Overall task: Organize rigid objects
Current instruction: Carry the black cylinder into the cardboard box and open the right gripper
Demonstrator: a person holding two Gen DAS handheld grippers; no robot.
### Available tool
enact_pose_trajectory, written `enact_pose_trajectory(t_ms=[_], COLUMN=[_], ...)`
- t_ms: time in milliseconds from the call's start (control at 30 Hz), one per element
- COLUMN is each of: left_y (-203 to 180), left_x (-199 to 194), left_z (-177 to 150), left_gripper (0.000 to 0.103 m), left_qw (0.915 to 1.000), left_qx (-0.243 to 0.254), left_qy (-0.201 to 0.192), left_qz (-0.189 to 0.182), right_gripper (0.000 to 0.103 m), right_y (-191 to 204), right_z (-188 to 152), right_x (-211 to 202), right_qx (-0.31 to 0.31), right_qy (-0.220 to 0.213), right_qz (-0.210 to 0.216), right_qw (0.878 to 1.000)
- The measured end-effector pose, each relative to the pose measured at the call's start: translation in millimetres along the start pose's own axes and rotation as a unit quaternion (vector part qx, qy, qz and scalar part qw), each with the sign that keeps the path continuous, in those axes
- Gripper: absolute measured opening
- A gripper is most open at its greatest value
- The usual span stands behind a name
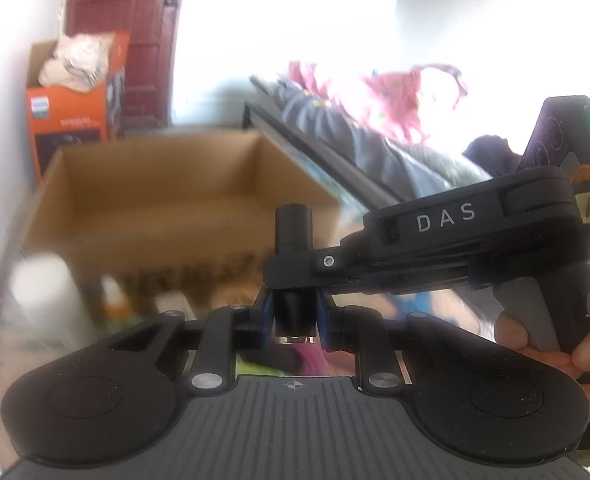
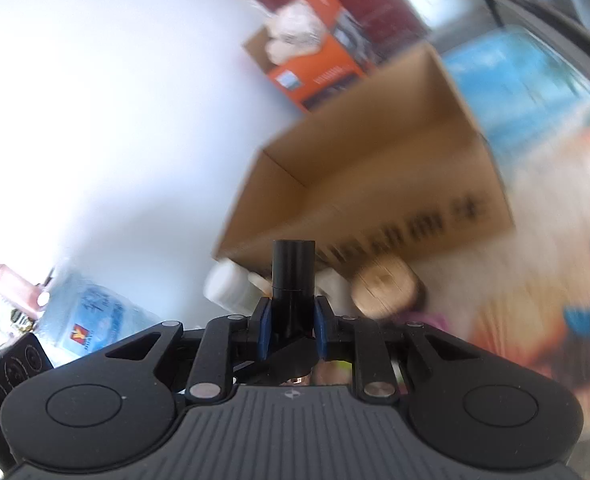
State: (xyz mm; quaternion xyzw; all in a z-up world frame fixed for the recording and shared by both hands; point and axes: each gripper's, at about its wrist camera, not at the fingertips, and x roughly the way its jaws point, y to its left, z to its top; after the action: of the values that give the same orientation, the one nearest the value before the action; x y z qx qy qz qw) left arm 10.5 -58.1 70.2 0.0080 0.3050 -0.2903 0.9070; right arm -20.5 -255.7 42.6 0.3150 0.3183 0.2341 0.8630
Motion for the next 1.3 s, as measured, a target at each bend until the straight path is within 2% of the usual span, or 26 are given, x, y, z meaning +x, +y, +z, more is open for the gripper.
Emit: enact_pose_trajectory(t_ms=[100, 233, 367, 467, 600, 767, 900, 1033, 1200, 1300], left_y=[15.1, 47.8, 87.4, 114.1, 133.4, 145.9, 148.4, 149.2, 144.4, 135.7], left_x=[-5.3, 11.1, 53.9, 86.0, 121.9, 145.8, 149.9, 144.9, 134.1, 112.6], left_z=[29.9, 66.1, 90.5, 94.8, 91.3, 89.8, 89.3, 89.9, 90.0, 85.6], left_gripper=[0.021, 0.021, 0.021, 0.021, 0.021, 0.021, 0.021, 0.022, 0.022, 0.022], left_qw=[0.9996, 0.9985, 0.9953, 0.9903, 0.9813, 0.9709, 0.9682, 0.9692, 0.9727, 0.9774], left_qx=[-0.003, -0.017, -0.025, -0.022, -0.014, -0.01, 0.0, -0.017, -0.021, -0.02], left_qy=[-0.016, -0.001, 0.047, 0.089, 0.139, 0.187, 0.192, 0.19, 0.17, 0.145], left_qz=[0.024, 0.051, 0.081, 0.104, 0.132, 0.149, 0.161, 0.156, 0.156, 0.153], right_gripper=[0.024, 0.024, 0.024, 0.024, 0.024, 0.024, 0.024, 0.024, 0.028, 0.046], right_y=[24.5, 42.1, 37.7, 19.2, -6.5, -24.1, -33.1, -32.7, -20.6, -11.9], right_z=[31.3, 76.8, 117.4, 139.8, 155.8, 168.1, 163.0, 153.4, 155.6, 158.5], right_x=[14.5, 53.1, 115.0, 166.4, 221.9, 274.7, 302.1, 329.1, 343.4, 325.4], right_qx=[-0.032, -0.048, -0.029, 0.004, 0.044, 0.052, 0.051, 0.033, 0.007, 0.005], right_qy=[-0.002, 0.024, 0.079, 0.129, 0.185, 0.238, 0.278, 0.304, 0.289, 0.267], right_qz=[0.023, 0.039, 0.027, 0.011, -0.006, -0.031, -0.048, -0.068, -0.067, -0.057], right_qw=[0.999, 0.998, 0.996, 0.992, 0.982, 0.969, 0.958, 0.95, 0.955, 0.962])
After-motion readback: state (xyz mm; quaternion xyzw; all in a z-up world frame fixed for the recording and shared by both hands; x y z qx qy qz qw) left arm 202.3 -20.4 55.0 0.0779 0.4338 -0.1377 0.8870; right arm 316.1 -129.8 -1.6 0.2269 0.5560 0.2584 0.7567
